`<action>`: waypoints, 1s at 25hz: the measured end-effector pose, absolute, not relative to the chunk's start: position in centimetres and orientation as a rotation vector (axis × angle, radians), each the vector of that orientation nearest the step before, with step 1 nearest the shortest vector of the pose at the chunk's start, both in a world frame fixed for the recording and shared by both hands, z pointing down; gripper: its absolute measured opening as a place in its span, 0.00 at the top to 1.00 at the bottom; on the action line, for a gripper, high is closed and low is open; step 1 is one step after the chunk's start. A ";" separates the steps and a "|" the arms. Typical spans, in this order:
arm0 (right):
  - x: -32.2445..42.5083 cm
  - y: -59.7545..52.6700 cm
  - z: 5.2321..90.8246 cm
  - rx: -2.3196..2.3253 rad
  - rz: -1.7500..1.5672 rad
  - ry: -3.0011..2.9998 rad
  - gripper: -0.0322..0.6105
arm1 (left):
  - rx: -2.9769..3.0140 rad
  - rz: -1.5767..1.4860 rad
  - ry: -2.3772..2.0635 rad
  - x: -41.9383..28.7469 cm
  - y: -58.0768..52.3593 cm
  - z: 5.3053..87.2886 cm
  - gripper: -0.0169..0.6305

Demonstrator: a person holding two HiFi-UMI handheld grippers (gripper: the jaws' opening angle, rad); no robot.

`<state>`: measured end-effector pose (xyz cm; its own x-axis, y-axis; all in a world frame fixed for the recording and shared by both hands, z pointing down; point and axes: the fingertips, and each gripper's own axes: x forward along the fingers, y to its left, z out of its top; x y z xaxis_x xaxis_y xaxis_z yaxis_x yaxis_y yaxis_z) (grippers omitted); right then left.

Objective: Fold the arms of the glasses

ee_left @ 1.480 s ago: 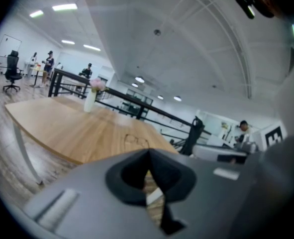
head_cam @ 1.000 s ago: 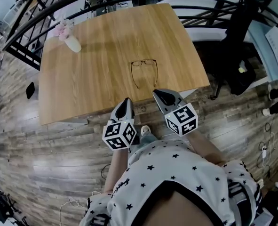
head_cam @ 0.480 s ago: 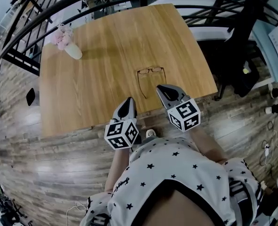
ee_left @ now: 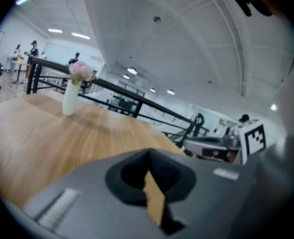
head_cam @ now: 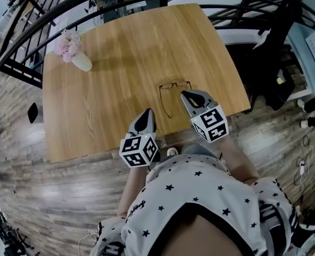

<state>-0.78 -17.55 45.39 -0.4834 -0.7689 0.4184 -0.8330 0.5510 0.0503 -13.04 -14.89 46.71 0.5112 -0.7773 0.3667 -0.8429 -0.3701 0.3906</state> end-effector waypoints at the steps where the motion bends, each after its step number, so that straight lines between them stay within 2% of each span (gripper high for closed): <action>1: -0.7 -17.9 45.6 1.299 0.217 -2.387 0.92 | 2.220 0.163 -1.320 -13.0 -15.1 46.8 0.96; 10: 0.1 -19.9 48.9 1.185 0.155 -2.295 0.92 | 2.190 0.172 -1.325 -12.1 -16.1 48.2 0.96; 25: 0.5 -23.4 53.8 0.715 0.062 -2.187 0.92 | 2.091 0.167 -1.410 -9.8 -18.1 48.7 0.96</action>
